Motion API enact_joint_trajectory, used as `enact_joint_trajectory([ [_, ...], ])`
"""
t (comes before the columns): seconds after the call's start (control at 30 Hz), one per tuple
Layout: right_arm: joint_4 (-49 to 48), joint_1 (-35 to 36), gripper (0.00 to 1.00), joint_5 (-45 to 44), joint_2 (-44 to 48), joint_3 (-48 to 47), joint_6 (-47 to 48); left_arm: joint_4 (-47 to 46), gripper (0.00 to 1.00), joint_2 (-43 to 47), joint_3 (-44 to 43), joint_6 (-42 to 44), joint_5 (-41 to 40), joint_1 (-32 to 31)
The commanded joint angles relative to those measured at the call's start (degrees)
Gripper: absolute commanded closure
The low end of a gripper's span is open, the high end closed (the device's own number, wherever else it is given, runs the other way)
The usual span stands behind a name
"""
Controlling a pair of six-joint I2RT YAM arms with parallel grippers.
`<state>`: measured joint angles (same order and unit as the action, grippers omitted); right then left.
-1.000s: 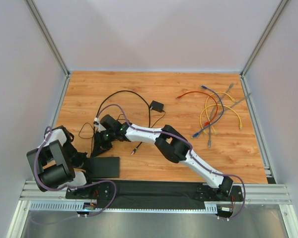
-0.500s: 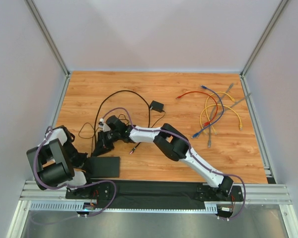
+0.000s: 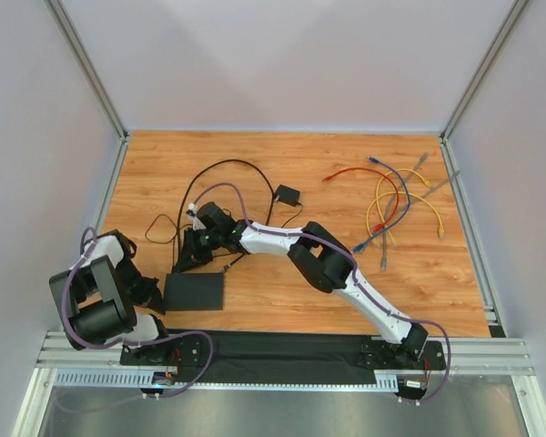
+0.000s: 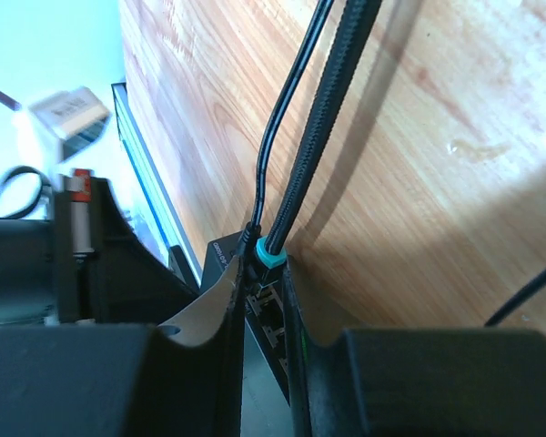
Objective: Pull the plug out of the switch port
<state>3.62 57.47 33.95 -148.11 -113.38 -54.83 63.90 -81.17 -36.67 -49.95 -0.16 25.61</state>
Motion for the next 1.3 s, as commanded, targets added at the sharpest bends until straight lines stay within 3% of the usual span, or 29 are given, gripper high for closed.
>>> enact_joint_trajectory([
  [0.0, 3.0, 0.6, 1.0, -0.5, -0.6, 0.4, 4.6, -0.1, 1.0, 5.0, -3.1, 0.8, 1.1, -1.1],
  [0.1, -0.5, 0.8, 1.0, 1.6, 0.4, 4.8, 4.6, 1.0, 1.0, 13.4, -4.6, 0.4, 4.2, -2.1],
  [0.2, -0.4, 1.0, 1.0, 4.9, -0.1, 5.2, 1.9, -1.2, 1.0, 13.5, -4.8, 0.1, 8.5, -4.2],
  [0.3, -10.1, 1.0, 0.96, 8.5, 0.7, 10.3, -4.5, -5.9, 1.0, 12.1, -2.8, -2.0, 12.2, -4.8],
  [0.5, -13.7, 0.3, 0.8, 11.4, -0.3, 10.6, -6.7, -9.2, 1.0, 5.9, -2.3, -0.8, 11.4, -5.4],
  [0.53, -15.3, 0.1, 0.73, 11.7, -0.2, 11.1, -7.0, -9.5, 1.0, 5.1, -2.3, -0.8, 11.5, -5.3],
  [0.7, -17.3, -0.3, 0.64, 15.0, -1.6, 11.4, -7.8, -10.4, 1.0, 2.8, -2.0, -0.2, 12.1, -5.9],
  [1.0, -23.8, -1.7, 0.67, 17.0, -5.3, 10.3, -14.5, -8.9, 1.0, 2.4, -0.7, -0.8, 9.0, -6.1],
  [1.27, -23.4, -2.5, 0.78, 16.1, -5.4, 9.7, -14.9, -8.6, 1.0, 0.4, -1.0, -0.6, 7.4, -6.1],
])
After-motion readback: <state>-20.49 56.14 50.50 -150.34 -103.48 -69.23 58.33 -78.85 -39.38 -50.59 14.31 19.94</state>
